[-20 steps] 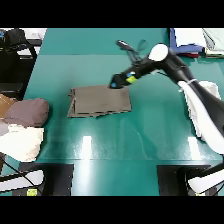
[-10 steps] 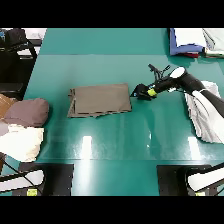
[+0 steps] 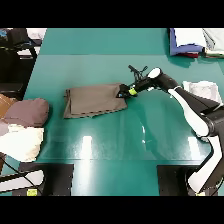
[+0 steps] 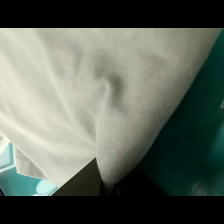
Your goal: Fold the shirts.
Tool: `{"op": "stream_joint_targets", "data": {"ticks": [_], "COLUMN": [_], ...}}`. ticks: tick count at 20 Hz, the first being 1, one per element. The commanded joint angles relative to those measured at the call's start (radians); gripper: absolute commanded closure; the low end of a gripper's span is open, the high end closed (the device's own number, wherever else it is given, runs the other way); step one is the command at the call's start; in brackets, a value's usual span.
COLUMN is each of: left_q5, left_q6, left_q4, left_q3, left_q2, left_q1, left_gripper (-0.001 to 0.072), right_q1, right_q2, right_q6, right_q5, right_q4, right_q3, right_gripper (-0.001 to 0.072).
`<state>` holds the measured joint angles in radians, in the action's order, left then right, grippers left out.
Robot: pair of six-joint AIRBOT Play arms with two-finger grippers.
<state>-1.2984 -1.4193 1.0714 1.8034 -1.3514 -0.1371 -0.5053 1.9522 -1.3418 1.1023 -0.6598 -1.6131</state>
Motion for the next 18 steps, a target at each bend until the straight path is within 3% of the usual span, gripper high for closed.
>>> {"op": "stream_joint_targets", "data": {"ticks": [1, 5, 12, 18], "left_q5": [0.007, 0.008, 0.037, 0.068], "left_q6": [0.014, 0.040, 0.039, 0.028], "left_q4": [-0.004, -0.004, -0.008, -0.010], "left_q3": [0.000, 0.000, 0.000, 0.000], "left_q2": [-0.001, -0.001, -0.001, -0.001], "left_q1": [0.084, 0.225, 0.319, 0.319], "left_gripper": [0.0683, 0.0682, 0.0682, 0.0682], "right_q1": [0.011, 0.180, 0.598, 0.868], "right_q2": [0.016, -0.103, -0.373, -0.456], "right_q6": [-0.004, -0.016, -0.190, -0.230], "right_q5": [0.028, 0.053, 0.145, 0.158], "right_q4": [0.003, -0.037, -0.417, -0.433], "right_q3": [-0.102, -0.128, -0.128, -0.127], "right_gripper": [0.0697, 0.0697, 0.0697, 0.0697]}}
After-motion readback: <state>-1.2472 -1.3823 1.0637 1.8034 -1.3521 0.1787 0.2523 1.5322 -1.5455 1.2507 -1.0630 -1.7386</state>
